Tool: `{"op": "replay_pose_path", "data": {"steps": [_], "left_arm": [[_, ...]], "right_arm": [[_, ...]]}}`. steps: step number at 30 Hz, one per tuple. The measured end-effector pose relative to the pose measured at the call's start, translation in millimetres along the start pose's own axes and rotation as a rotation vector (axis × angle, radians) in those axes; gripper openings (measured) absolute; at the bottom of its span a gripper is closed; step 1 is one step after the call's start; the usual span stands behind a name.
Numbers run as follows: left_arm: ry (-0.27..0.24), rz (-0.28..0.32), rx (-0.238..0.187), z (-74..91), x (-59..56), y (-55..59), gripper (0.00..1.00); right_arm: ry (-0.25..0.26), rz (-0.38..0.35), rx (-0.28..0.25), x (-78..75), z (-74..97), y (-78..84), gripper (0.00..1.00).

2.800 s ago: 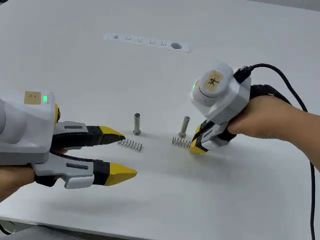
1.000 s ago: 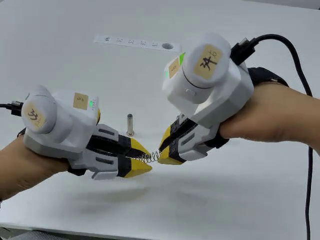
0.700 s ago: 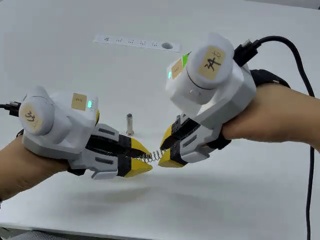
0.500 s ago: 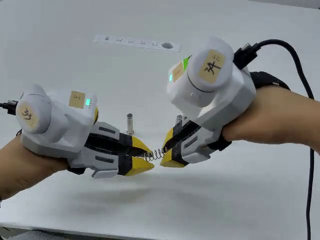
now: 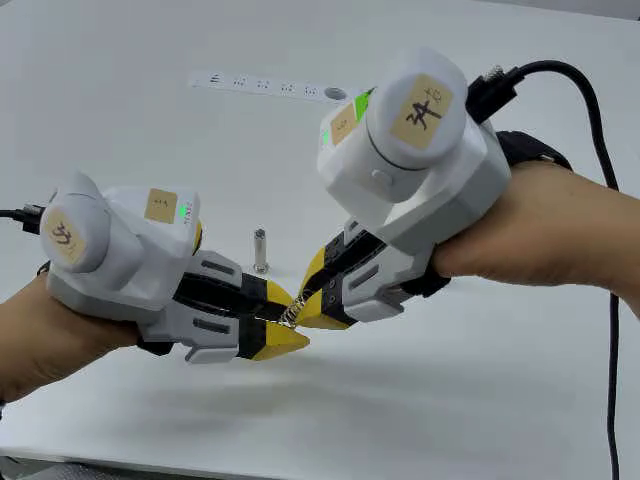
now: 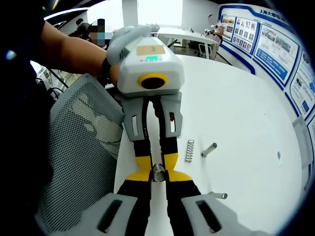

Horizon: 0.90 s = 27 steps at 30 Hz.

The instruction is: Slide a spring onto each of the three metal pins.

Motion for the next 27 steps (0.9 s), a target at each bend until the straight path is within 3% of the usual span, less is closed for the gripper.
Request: {"op": "replay_pose_path", "data": {"steps": [11,16,27], "left_arm": [[-0.003,0.013,0.003,0.3,0.4,0.5,0.12],[-0.019,0.04,-0.004,2.0,1.8,1.0,0.21],[-0.062,0.087,-0.044,20.6,-1.0,4.8,0.26]], "right_arm": [[-0.003,0.015,0.007,0.2,-1.9,-3.1,0.12],[0.01,0.008,0.016,-4.7,0.2,0.4,0.12],[0.053,-0.019,0.047,-21.4,10.0,14.5,0.12]]}}
Point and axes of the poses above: the centre of the closed fingertips' face, and the gripper's own axes: z roughly backward along the fingers, x roughly to its left, y roughly out of its underside, the point moved 9 cm from there along z, roughly backward along the fingers, and after that the axes turned 15 degrees about y, right-handed, at the moved point
